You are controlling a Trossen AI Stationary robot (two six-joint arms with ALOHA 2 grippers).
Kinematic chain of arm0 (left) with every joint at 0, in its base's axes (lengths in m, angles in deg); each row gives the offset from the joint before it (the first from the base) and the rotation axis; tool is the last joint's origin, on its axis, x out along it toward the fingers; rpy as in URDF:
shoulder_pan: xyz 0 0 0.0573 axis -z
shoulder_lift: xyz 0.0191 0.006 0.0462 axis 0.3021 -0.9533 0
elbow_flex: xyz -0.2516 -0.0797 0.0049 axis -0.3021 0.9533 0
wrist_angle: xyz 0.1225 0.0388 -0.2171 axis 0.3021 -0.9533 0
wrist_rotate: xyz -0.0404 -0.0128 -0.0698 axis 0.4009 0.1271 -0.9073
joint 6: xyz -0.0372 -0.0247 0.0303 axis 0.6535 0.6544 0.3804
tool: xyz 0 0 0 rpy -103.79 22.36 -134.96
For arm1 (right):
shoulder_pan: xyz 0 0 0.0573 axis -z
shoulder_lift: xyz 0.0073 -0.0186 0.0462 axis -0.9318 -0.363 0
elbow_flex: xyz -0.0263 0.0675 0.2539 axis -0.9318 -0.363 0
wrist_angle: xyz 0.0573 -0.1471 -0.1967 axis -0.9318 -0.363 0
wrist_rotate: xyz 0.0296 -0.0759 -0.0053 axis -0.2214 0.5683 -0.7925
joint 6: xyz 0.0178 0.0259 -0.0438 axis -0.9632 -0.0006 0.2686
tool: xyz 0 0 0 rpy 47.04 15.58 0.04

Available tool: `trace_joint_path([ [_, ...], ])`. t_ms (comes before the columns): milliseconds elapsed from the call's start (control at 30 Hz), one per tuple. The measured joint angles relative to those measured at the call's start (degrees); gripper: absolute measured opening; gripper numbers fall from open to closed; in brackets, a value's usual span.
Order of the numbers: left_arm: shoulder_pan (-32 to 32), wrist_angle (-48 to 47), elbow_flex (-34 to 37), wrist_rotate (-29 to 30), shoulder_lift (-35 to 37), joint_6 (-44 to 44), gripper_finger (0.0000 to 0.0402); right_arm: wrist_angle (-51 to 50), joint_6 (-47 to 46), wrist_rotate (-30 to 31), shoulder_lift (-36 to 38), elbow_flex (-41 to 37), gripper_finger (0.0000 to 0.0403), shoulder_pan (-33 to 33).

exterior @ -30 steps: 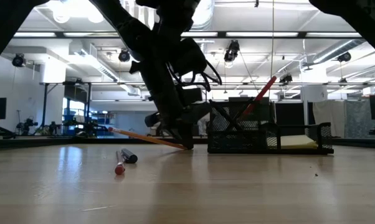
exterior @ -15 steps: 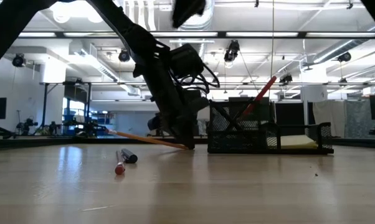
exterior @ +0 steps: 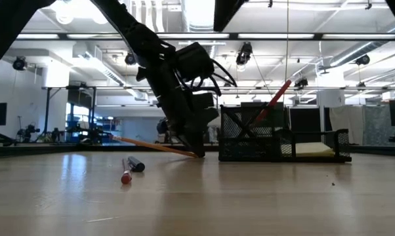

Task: Pick and place office supplies into organizer
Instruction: Put the top pencil into the desk organizer

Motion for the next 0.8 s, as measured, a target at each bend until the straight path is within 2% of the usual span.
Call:
trace_joint_path([
  [267,-5.1,-0.4,0.1,-2.8,0.1,-0.4,0.0,1.1,-0.5,0.2,-0.4,-3.5,0.0095,0.0],
  [500,-6.3,0.1,0.1,3.4,0.1,-1.5,0.0,4.5,-2.3,0.8,-0.3,-8.4,0.0089,-0.7],
  [800,-6.7,0.1,0.2,4.6,2.0,1.6,0.0,10.7,-1.8,2.8,0.0,-13.7,0.01,-0.9],
])
